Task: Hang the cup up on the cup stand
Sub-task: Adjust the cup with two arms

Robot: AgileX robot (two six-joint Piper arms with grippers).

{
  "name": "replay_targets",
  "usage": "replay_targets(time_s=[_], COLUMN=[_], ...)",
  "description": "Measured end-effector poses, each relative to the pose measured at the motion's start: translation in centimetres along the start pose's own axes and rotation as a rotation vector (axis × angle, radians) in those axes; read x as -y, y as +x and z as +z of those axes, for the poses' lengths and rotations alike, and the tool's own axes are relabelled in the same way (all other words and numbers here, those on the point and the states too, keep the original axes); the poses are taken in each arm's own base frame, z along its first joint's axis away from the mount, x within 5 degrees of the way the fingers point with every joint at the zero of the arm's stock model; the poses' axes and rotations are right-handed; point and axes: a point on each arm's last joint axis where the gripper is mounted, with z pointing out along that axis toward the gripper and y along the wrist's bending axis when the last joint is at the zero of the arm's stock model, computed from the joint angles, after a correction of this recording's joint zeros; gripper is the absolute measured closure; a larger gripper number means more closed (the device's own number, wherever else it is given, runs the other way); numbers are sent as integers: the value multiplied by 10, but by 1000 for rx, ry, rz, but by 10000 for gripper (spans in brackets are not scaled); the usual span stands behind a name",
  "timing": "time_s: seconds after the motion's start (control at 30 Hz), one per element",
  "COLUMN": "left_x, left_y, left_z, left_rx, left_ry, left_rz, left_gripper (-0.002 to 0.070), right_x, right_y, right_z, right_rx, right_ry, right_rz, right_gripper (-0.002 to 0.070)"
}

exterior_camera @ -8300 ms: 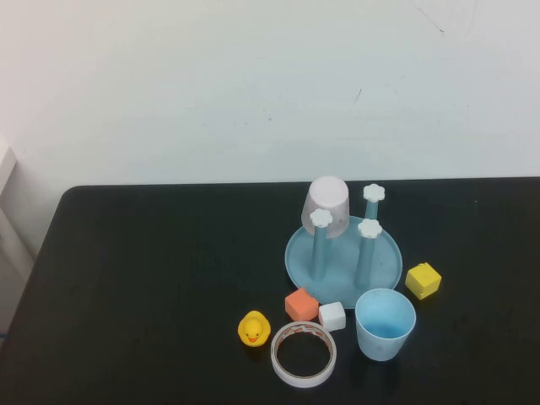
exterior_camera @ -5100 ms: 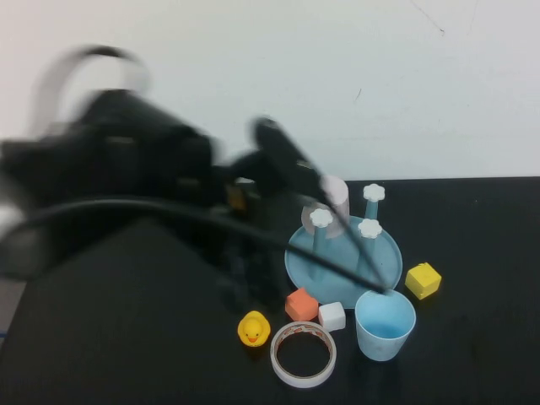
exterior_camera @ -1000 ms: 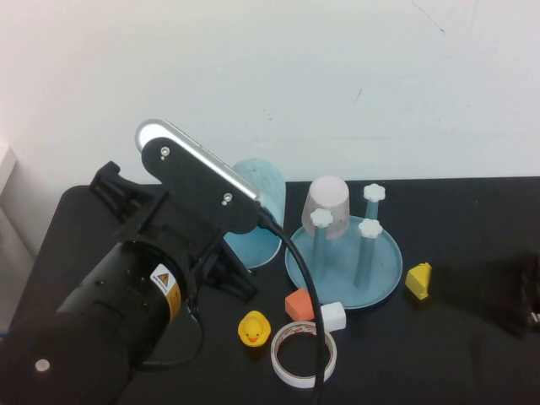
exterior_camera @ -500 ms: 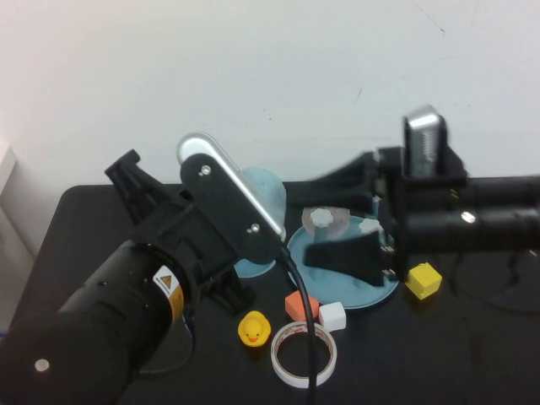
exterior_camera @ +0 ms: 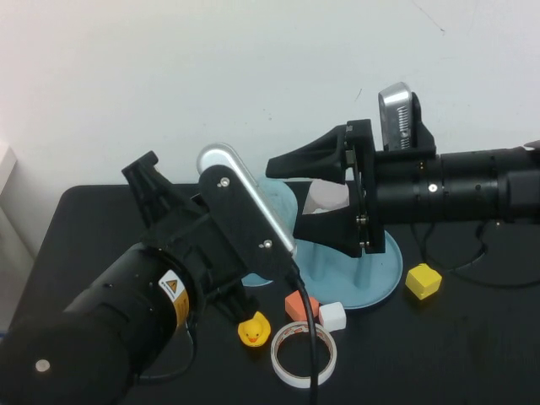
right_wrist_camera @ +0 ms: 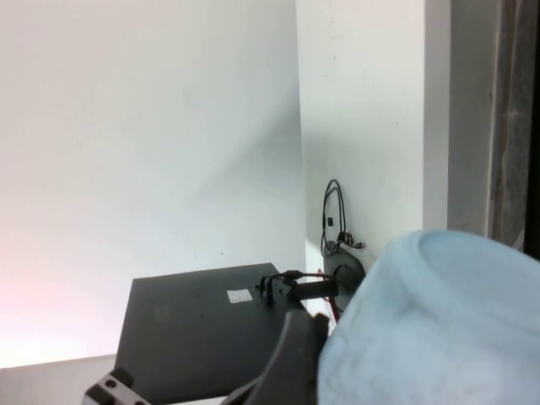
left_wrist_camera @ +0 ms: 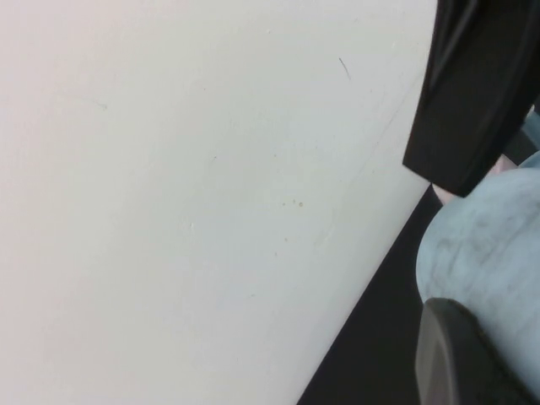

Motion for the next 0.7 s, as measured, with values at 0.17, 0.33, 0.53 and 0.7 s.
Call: replay_targets(time_s=[0.17,0.33,0.53,0.7], left_x=[1,1,1,1], left_y=[0,-1,-1,-1], left_z=[0,0,0,0], left_rx=[5,7,9,9], left_ry=[10,14,16,15], left_rz=[21,34,81,93], left_gripper=[669,669,669,669], right_x=[-1,-1,-1,-1], right_y=[0,4,13,14], right_z=[1,5,17,20], right_rx=[-2,-10,-27,-20], right_ry=[-1,6,23,30], right_rz=[0,-1,-9,-9], right_gripper=[-17,-17,-17,-17])
